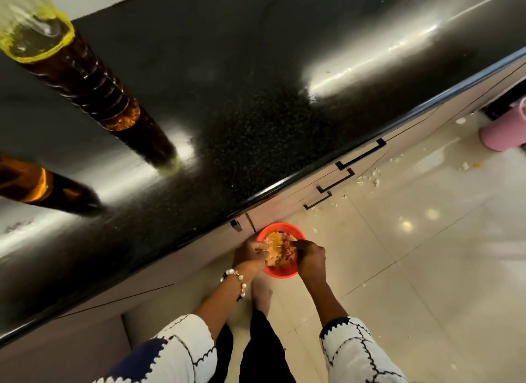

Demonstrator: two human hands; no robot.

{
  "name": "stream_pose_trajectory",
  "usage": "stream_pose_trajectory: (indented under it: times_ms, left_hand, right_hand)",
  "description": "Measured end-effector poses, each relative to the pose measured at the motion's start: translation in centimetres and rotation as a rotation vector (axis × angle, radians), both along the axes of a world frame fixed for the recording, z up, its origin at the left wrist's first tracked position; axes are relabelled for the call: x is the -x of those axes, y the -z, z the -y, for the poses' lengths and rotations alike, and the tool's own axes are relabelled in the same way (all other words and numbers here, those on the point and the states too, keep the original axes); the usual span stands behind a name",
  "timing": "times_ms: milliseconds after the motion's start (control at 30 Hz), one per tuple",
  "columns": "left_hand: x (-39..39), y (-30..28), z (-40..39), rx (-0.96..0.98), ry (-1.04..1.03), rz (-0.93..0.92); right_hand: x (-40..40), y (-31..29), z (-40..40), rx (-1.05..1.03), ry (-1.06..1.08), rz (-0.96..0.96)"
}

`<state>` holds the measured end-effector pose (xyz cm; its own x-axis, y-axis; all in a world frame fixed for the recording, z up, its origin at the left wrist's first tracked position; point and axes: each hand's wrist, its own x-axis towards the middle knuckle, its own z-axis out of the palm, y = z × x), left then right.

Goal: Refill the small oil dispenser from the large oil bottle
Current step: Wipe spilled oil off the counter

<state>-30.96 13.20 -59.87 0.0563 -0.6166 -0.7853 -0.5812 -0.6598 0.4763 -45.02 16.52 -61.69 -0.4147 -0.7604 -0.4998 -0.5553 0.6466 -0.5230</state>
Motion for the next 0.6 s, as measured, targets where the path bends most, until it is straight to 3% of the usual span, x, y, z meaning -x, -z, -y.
stream_pose_trajectory:
  times_ms: [167,300,600]
  left_hand:
    - [-2.0,1.7,-0.7,0.01,-0.057,0.025]
    - [-2.8,0.3,-1.0,0.104,0.04,0.039]
    - [-3.0,-9.8,0.4,0.433,0.106,-0.223]
  right_hand:
    - [0.0,1.3,-0.9,-0.06,0.048,0.014]
    - [0.6,0.7,-0.8,-0.031,-0.011,-0.033]
    - [-1.7,-11.8,3.7,0.464,0.015,0.311]
